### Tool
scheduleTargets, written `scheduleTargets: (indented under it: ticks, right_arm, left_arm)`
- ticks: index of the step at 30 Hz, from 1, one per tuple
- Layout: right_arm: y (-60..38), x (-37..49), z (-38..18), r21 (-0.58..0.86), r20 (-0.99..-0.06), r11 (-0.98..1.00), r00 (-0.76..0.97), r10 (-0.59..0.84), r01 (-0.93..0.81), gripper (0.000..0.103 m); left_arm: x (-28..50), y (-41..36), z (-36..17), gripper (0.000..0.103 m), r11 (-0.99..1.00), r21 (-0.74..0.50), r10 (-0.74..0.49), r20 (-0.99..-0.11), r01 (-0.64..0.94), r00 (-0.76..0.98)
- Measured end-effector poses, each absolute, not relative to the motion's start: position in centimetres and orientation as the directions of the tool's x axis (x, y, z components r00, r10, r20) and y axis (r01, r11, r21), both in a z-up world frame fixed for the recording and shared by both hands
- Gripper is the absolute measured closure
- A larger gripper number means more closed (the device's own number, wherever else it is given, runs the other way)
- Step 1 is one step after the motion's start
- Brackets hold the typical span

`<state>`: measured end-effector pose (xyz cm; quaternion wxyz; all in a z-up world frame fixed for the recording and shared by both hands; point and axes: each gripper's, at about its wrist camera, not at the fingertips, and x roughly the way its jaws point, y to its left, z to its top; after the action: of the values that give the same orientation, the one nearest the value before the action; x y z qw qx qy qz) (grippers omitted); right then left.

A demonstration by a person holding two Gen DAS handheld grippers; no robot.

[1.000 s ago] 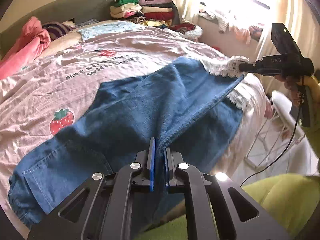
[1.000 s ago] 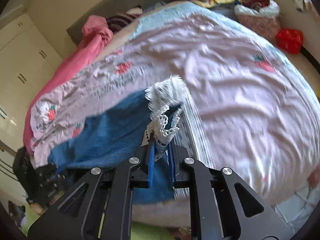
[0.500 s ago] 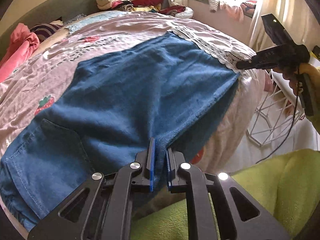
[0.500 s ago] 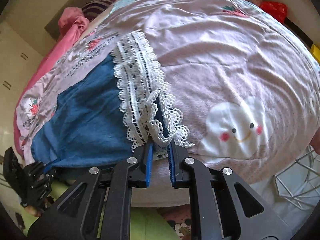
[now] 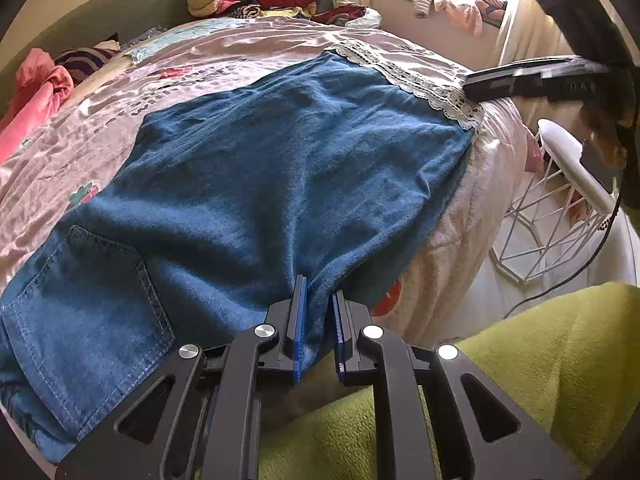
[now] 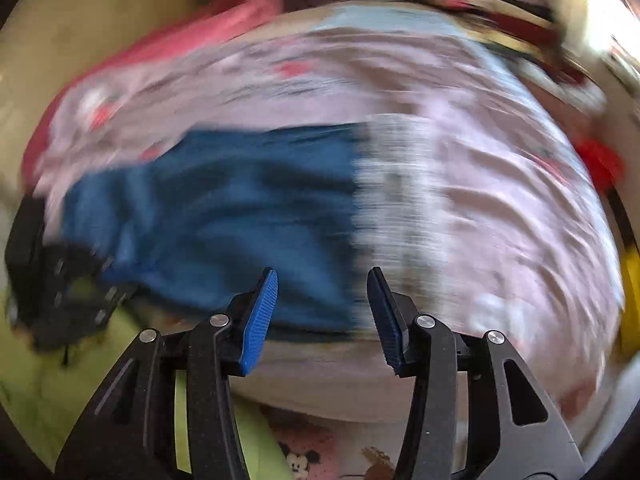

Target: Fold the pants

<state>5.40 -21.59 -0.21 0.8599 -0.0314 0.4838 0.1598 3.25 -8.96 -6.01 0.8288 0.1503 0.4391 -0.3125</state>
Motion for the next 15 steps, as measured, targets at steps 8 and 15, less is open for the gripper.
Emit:
scheduleTargets:
  ticks: [8,15]
  right_arm:
    - [-16.4,3.6,-2.8,-0.071,-0.869,0.833,0.444,0.219,-0.549,0.063]
    - [-13.7,3.2,-5.0,-0.271,-0.866,0.733,0.491,0.098,-0.624,0.067]
  left_arm:
    - [3.1,-7.9,-6.3,0.092,0.771,-0.076,-0.411,-0.818,0.633,0.403]
    - [3.2,-7.4,-5.7,0.092,0.778,-0.120,-0.440,-0.806,0.617,0.397]
